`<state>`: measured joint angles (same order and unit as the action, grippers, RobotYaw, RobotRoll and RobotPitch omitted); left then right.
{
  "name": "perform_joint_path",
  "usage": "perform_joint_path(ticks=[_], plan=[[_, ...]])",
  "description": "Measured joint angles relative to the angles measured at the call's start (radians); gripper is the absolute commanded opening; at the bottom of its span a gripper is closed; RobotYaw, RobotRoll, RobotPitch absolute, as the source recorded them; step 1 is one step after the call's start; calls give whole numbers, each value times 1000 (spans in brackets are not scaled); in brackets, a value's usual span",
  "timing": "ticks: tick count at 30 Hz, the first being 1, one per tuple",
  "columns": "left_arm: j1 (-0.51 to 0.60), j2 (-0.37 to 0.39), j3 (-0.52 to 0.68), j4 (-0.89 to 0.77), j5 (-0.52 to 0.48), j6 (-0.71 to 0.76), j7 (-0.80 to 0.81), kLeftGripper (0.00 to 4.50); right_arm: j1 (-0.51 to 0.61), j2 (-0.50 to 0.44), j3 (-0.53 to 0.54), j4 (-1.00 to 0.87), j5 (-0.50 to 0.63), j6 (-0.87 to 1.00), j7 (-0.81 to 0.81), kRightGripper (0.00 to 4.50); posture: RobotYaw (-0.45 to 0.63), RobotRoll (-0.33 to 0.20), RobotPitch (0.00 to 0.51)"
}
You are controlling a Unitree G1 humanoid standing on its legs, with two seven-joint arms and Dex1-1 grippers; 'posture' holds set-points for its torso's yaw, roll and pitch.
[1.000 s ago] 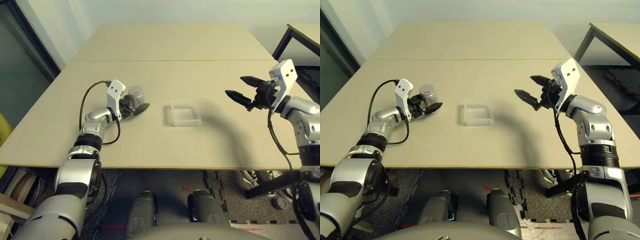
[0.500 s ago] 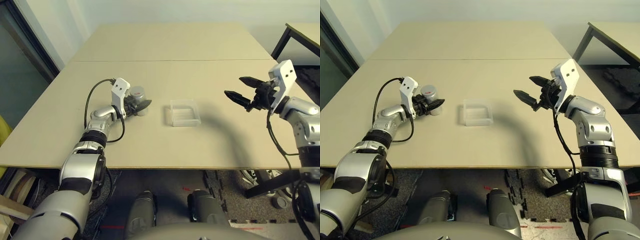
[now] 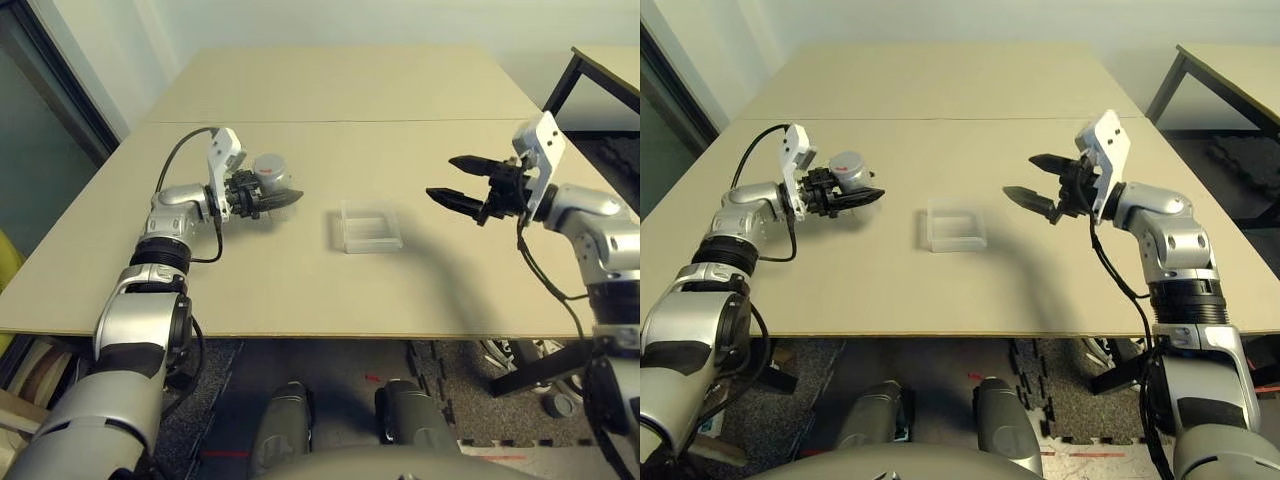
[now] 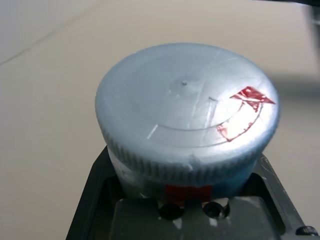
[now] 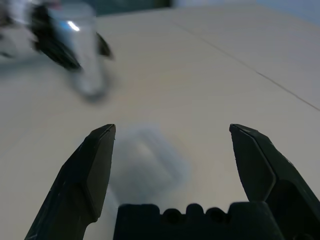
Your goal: Pour the medicine from the bottle into the box.
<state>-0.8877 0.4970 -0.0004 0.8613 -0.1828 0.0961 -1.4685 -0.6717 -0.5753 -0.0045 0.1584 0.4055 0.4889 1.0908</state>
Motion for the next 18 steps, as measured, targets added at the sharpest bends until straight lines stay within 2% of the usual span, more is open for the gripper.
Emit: perform_joint_path(ticks=[7,13,18], plan=[[4,4,-44,-101,-10,102,-85,2581,-146,72,65,-11,57,141,51,4500,-103,0,0],[35,-19,-78,-156,-12,128,-96,2581,-217,138,120,10,53,152,76,4500,-101,0,0],[50,-25,-94,-194,-17,146,-96,2581,-227,179,154,47,43,153,84,4500,-101,0,0]])
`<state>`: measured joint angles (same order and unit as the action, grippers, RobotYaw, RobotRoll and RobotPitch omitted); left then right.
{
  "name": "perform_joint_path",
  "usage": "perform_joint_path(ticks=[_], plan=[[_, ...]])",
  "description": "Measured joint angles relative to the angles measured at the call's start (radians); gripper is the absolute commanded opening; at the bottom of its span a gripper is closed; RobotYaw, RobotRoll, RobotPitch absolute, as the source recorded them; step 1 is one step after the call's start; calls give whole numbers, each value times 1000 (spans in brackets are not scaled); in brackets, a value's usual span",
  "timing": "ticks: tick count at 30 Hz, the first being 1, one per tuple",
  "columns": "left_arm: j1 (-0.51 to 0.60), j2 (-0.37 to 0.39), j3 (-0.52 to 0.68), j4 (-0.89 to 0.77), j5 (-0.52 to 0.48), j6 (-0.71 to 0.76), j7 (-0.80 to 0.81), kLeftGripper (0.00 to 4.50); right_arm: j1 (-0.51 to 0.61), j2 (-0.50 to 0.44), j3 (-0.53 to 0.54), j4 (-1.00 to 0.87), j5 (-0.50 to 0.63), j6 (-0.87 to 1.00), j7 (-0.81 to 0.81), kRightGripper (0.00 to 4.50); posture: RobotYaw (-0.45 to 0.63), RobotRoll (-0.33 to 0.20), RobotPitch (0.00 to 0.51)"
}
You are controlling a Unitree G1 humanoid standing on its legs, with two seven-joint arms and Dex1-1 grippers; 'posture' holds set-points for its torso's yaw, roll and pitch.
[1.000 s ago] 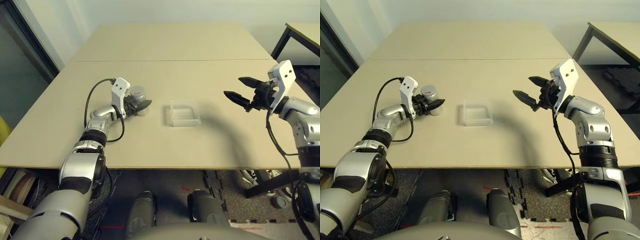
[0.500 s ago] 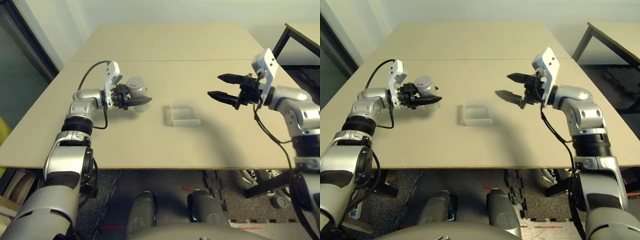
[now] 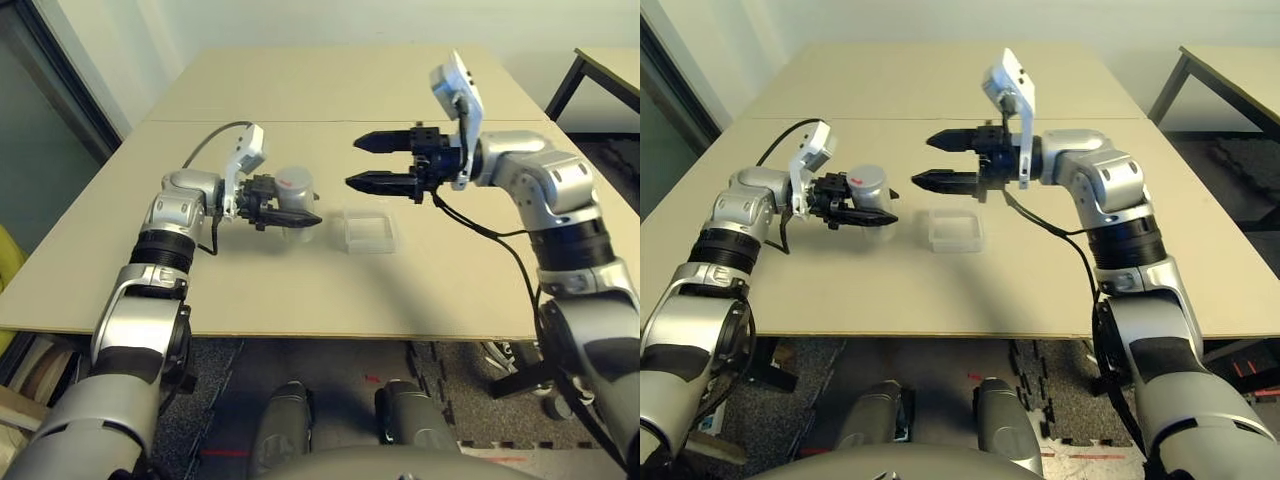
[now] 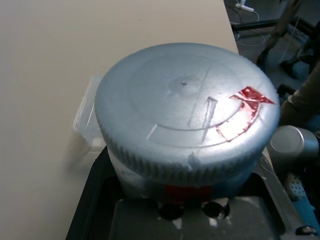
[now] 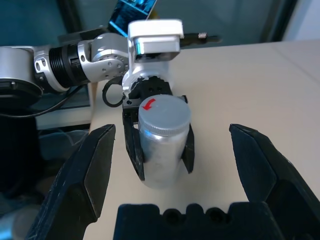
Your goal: Pour the medicine from the bottle into the box.
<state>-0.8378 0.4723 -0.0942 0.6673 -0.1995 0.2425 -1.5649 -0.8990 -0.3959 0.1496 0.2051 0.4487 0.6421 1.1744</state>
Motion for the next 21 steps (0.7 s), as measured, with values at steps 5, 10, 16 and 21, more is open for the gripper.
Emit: perform_joint_path(ticks=[5,10,16,21], plan=[[8,-11,-5,-30,-9,5,0,2581,-20,31,28,36,-21,-2,1,4500,-97,0,0],[18,-20,-6,-51,-14,10,3,2581,-23,66,47,77,-49,-15,3,4500,-94,0,0],[23,-26,-6,-68,-20,12,13,2581,-30,110,62,116,-76,-33,-8,4500,-91,0,0],[25,-29,-6,-72,-32,14,20,2581,-35,136,63,145,-80,-49,-13,4500,-91,0,0]])
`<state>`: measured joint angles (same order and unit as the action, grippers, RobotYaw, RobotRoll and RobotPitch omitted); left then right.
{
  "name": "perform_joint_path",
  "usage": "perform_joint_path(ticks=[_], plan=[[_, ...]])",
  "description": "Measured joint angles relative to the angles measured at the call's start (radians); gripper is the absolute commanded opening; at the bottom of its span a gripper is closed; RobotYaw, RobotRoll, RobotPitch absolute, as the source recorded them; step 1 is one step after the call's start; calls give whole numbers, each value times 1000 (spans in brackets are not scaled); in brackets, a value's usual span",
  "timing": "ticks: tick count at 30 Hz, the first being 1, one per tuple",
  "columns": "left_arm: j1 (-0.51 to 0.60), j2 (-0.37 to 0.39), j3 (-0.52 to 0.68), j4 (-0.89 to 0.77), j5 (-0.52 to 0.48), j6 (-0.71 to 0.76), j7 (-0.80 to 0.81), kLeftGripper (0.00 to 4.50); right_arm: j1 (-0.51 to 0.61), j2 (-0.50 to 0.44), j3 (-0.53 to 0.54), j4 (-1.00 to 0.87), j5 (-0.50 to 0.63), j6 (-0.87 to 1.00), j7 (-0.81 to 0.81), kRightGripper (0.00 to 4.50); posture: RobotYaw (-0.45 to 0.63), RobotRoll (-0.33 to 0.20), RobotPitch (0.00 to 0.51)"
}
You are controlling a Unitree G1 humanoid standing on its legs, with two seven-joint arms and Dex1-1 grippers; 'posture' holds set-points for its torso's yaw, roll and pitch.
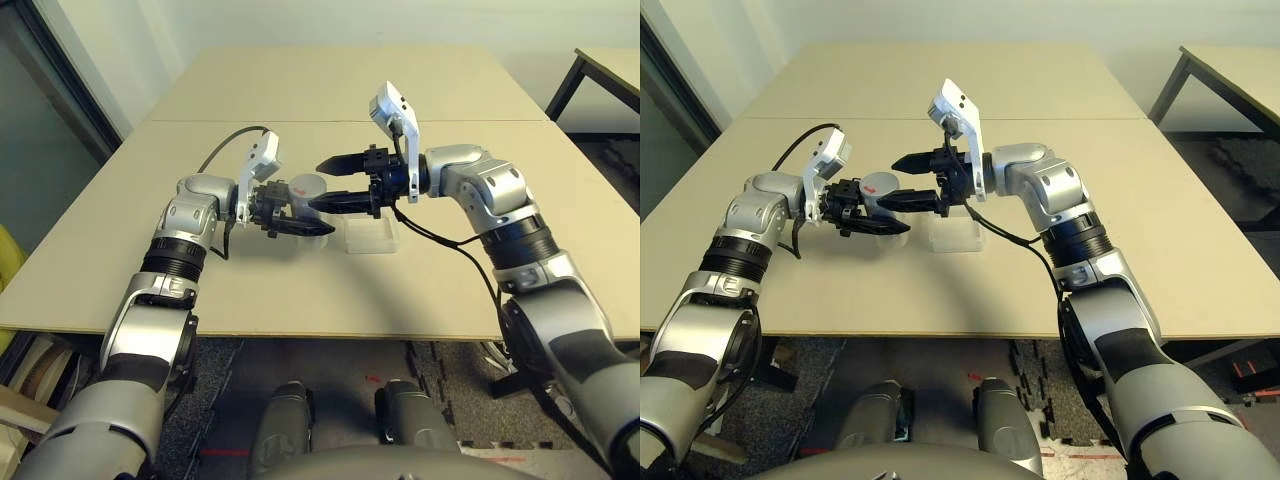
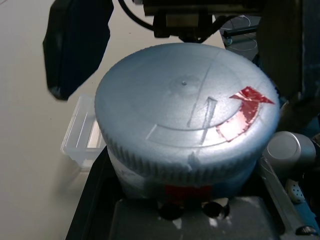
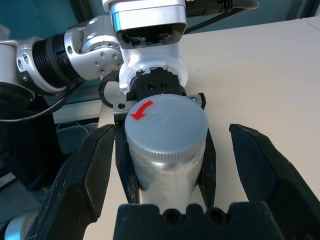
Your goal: Pour the medicine from the bottle into the box.
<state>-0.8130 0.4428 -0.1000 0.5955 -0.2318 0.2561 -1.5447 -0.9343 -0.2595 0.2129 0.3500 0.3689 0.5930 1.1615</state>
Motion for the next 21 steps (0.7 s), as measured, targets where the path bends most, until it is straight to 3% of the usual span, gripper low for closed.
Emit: perform_joint_path(ticks=[3,5,10,21], plan=[[0,-2,0,-3,-2,0,3,2581,-3,5,0,6,-3,-5,-2,4500,-91,0,0],[0,-2,0,-4,-3,0,3,2581,-5,7,0,9,-7,-7,-3,4139,-89,0,0],[0,-2,1,-6,-5,2,10,2581,-14,19,0,11,-7,-7,-1,2605,-88,0,0],[8,4,-23,-78,-30,38,-39,2581,-15,-14,0,3,32,2,121,2588,-70,0,0]])
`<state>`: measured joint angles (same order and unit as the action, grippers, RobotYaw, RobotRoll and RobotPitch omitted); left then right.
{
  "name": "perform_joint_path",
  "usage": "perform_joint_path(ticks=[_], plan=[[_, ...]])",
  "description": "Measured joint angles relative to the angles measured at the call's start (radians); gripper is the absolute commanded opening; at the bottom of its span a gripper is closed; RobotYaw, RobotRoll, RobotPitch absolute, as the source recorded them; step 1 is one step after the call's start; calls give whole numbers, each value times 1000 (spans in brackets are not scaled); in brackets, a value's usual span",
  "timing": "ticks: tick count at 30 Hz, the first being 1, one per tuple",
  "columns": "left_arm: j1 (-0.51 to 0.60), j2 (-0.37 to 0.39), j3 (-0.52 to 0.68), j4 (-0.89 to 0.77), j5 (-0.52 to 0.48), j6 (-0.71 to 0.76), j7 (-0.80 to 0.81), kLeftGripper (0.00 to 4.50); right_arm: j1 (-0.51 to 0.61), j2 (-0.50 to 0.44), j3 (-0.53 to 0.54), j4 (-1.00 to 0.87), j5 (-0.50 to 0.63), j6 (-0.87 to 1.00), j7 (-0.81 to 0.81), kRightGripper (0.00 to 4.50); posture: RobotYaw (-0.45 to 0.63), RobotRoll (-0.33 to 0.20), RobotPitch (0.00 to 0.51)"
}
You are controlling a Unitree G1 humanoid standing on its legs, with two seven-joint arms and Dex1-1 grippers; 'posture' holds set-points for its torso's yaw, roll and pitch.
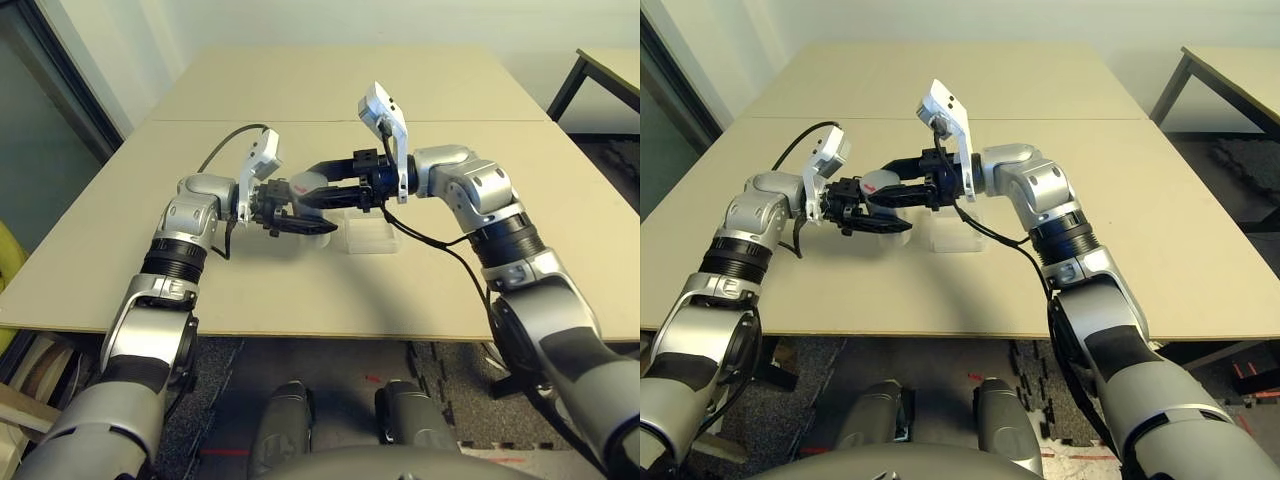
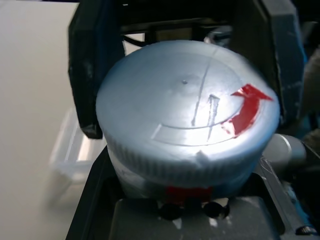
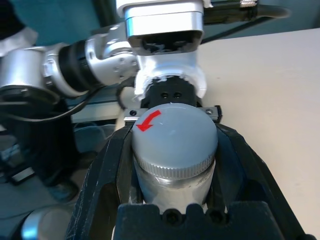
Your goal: Pour the medicine from the bottle into the box.
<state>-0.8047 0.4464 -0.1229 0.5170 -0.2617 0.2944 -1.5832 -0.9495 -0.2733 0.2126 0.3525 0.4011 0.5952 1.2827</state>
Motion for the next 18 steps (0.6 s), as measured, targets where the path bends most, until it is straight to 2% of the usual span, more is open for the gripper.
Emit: perform_joint_path(ticks=[7,16,18], plan=[[14,3,-46,-108,-46,60,-21,2581,-6,-54,5,-18,37,36,123,2587,-57,0,0],[37,36,-59,-189,-89,109,-21,2581,-19,-48,8,-18,40,32,169,2587,-47,0,0],[37,41,-62,-192,-93,112,-21,2581,-22,-47,9,-17,40,31,170,3317,-41,0,0]])
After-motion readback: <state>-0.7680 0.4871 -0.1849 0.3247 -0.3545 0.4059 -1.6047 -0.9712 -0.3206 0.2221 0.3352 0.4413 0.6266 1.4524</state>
